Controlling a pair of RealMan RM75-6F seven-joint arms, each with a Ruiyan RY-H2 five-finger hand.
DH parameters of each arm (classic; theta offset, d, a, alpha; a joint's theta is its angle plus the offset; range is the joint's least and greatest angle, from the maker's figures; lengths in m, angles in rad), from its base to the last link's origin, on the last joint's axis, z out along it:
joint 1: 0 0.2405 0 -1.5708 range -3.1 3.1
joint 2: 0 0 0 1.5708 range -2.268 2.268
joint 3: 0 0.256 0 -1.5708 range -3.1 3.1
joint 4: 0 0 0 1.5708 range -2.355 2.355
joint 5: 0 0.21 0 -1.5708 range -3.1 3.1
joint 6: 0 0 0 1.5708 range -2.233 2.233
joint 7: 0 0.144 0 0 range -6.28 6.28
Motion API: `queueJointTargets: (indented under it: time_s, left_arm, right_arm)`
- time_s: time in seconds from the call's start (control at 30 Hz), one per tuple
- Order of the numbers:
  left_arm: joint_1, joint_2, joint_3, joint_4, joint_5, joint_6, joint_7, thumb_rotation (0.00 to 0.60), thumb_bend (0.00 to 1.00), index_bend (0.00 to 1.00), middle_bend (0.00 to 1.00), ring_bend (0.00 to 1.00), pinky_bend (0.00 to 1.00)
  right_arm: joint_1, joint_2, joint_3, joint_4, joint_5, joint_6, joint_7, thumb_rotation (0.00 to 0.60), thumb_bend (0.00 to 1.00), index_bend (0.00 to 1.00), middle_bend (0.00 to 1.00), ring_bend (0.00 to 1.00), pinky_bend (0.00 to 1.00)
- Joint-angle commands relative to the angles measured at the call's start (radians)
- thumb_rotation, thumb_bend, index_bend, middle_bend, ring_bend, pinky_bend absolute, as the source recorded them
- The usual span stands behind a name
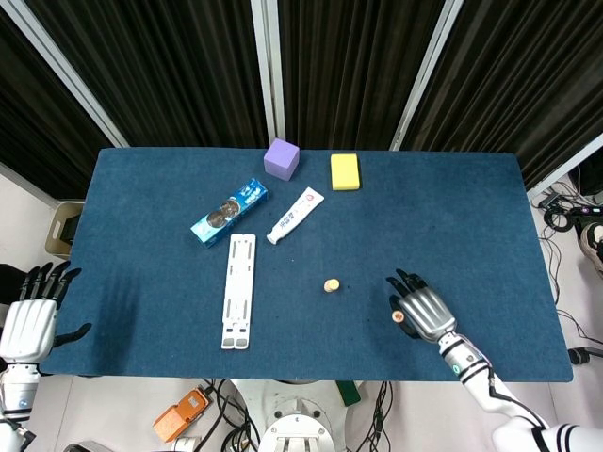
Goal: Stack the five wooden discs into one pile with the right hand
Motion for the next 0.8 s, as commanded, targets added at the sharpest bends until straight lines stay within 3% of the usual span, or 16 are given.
queueJointTargets:
  time_s: [0.03, 0.33, 0.8]
  left_arm:
    - [0.000, 0.001, -0.001, -0.002, 0.002, 0.003, -0.001, 0.600, 0.00, 0.15, 0.07, 0.00, 0.00]
    - [0.001, 0.001, 0.001, 0.001, -0.006, -0.006, -0.002, 0.600, 0.00, 0.15, 0.07, 0.00, 0.00]
    - [0.002, -0.002, -0.001, 0.015, -0.017, -0.014, -0.011, 0.600, 0.00, 0.15, 0.07, 0.00, 0.00]
  right_arm:
    - [0.068, -0.009, 0.081, -0.039, 0.042, -0.053, -0.019, 0.600, 0.45, 0.55, 0.19, 0.08, 0.18]
    - [0.225, -0.097, 0.202, -0.043, 0.213, -0.195, -0.133, 0.600, 0.46, 0.53, 0.19, 0.08, 0.18]
    - [0.327, -0.154, 0.212, -0.019, 0.386, -0.211, -0.258, 0.600, 0.45, 0.52, 0.19, 0.08, 0.18]
